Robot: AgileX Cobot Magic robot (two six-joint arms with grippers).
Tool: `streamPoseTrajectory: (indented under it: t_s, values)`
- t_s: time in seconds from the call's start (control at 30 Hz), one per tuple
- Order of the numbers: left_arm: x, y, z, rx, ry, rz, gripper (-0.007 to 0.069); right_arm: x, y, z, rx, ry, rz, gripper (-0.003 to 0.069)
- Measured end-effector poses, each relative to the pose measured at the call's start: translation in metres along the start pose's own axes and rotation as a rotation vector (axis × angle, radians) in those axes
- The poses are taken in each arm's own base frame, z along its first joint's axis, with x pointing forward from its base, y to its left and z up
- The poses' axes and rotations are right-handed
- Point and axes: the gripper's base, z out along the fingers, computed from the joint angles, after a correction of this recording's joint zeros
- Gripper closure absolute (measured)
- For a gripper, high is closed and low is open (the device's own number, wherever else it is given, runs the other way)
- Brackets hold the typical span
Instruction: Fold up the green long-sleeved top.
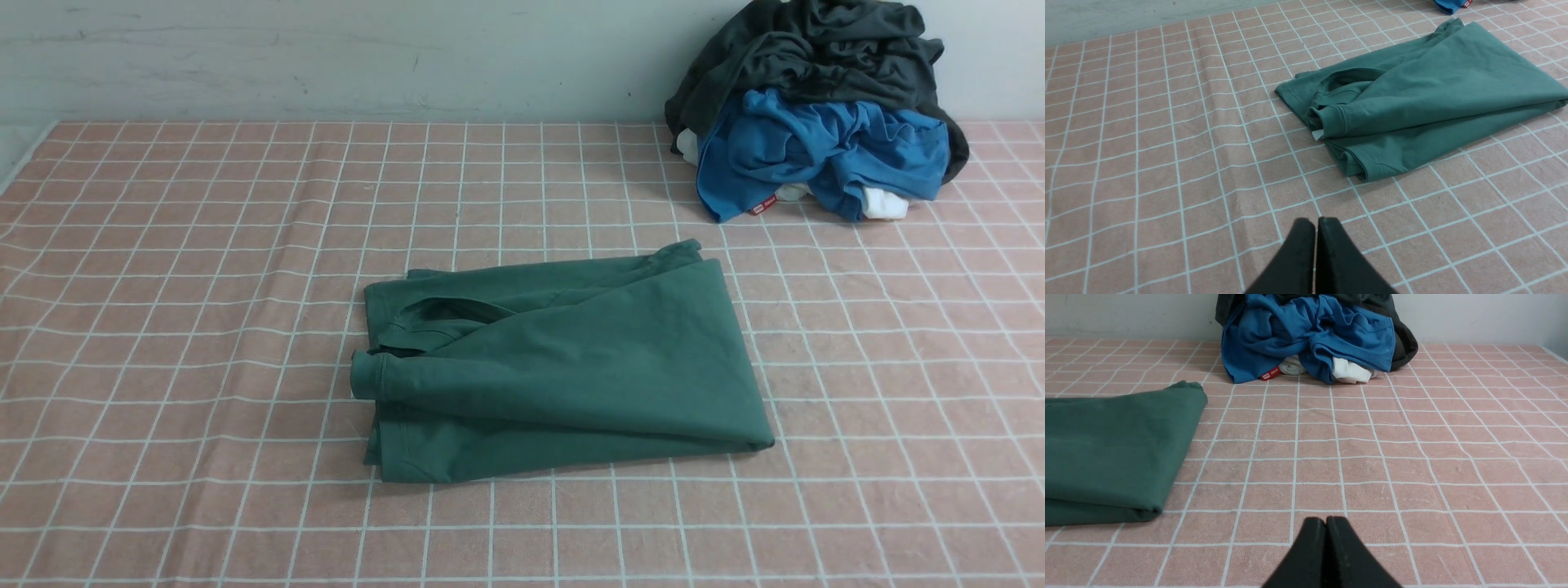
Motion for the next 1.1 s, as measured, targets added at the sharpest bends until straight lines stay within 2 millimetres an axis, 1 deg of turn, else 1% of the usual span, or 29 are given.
streamPoseTrajectory:
  t_s: [1.0, 1.1]
  values:
    - [0.0000, 0.0003, 0.0000, -0.003, 0.000, 0.002, 0.0627, 0.0000, 0.0000, 0.0000, 0.000, 0.000, -0.001, 0.0667]
    - [0.0019, 0.0014, 0.0029, -0.015, -0.002, 0.011, 0.0627, 0.0000, 0.0000, 0.0000, 0.000, 0.000, -0.001, 0.0667]
